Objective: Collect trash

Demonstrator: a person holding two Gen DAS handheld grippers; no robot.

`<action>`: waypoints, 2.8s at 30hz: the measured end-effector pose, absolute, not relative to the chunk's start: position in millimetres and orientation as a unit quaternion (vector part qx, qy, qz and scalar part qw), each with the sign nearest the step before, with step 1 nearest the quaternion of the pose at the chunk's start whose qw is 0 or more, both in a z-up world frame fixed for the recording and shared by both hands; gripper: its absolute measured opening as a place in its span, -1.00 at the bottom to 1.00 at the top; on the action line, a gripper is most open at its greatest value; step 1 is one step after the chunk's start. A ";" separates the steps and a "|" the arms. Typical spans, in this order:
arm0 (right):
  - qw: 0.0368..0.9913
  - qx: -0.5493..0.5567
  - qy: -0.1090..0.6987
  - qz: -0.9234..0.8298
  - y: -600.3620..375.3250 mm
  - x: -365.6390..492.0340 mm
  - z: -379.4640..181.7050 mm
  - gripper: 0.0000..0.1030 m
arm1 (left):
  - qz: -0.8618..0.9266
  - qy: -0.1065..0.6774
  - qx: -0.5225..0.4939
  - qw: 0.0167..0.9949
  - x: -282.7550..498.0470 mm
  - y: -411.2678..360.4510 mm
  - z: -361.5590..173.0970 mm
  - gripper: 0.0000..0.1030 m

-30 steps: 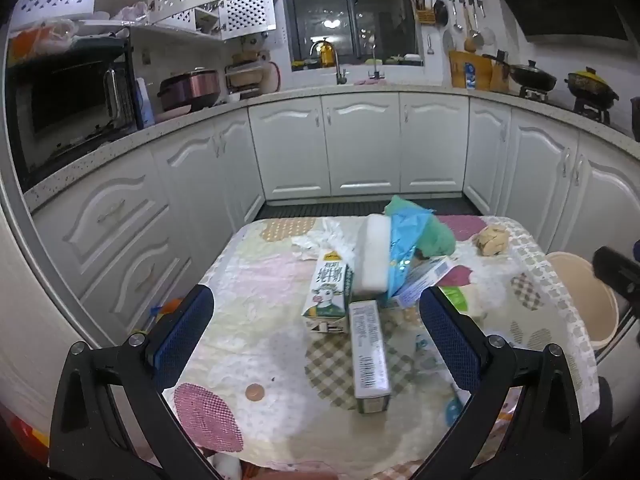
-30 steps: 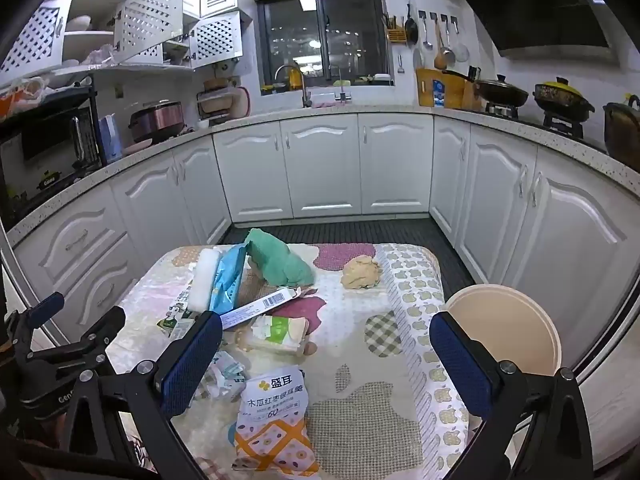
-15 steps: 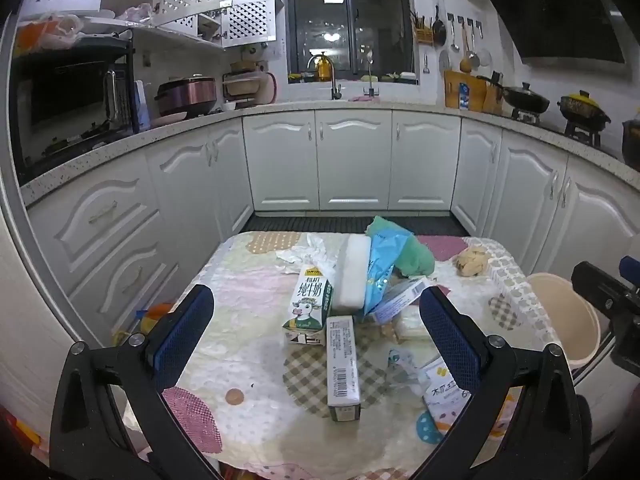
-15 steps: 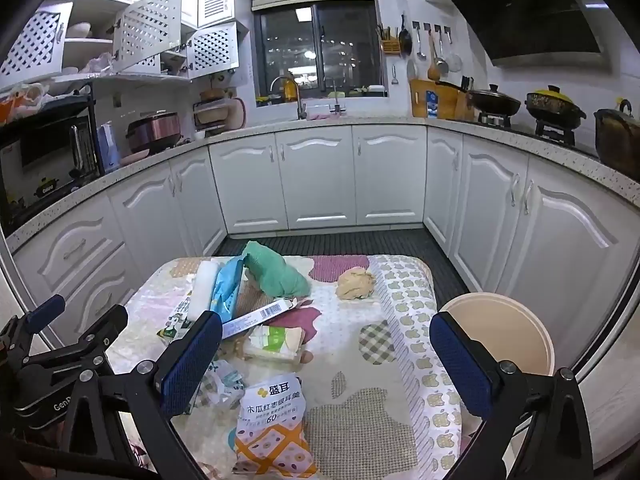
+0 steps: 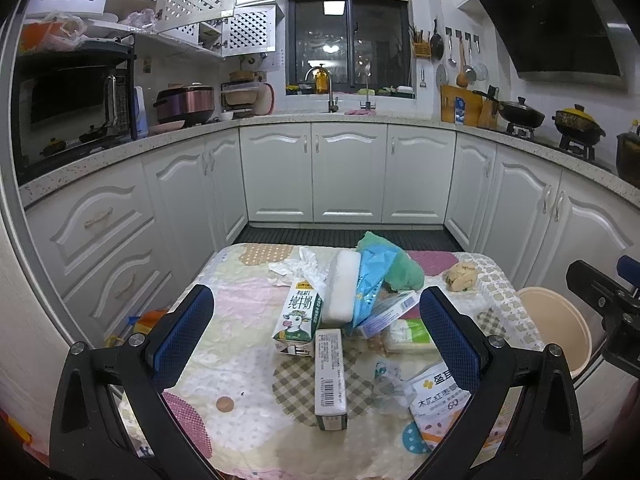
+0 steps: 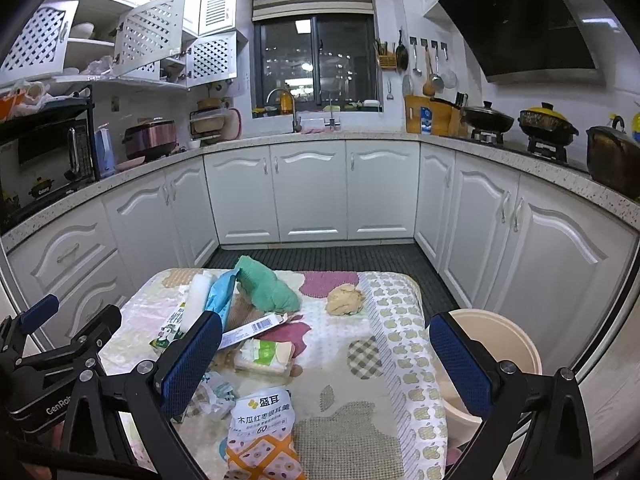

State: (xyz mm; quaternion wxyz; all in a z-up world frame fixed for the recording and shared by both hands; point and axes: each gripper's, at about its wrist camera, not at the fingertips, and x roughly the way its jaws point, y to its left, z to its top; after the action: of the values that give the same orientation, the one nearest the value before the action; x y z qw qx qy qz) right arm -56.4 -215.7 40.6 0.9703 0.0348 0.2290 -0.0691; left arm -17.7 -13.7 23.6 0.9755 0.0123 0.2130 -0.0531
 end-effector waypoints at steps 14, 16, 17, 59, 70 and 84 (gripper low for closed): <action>0.970 0.041 0.228 -0.077 -221.5 -56.6 39.9 0.99 | -0.062 0.204 0.002 0.977 -21.0 -17.7 25.2 0.99; 0.970 0.041 0.228 -0.078 -221.8 -57.0 39.7 0.99 | -0.062 0.205 0.002 0.977 -20.5 -18.8 24.7 0.99; 0.969 0.041 0.229 -0.079 -222.3 -56.9 39.4 0.99 | -0.062 0.205 0.002 0.977 -20.9 -19.1 24.5 0.99; 0.968 0.054 0.234 -0.080 -230.0 -57.4 39.8 0.99 | -0.061 0.192 0.006 0.980 -25.7 -19.5 26.1 0.99; 0.968 0.058 0.232 -0.080 -232.2 -58.6 39.5 0.99 | -0.058 0.204 0.004 0.977 -23.7 -21.4 21.3 0.99; 0.966 0.056 0.241 -0.076 -232.0 -58.3 37.0 0.99 | -0.055 0.205 0.008 0.977 -25.5 -23.6 21.0 0.99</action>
State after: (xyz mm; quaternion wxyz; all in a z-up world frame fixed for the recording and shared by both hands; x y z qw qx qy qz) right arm -58.3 -232.0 37.0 0.9658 0.0561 0.2414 -0.0759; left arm -25.5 -23.6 21.0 0.9772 0.0083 0.2046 -0.0555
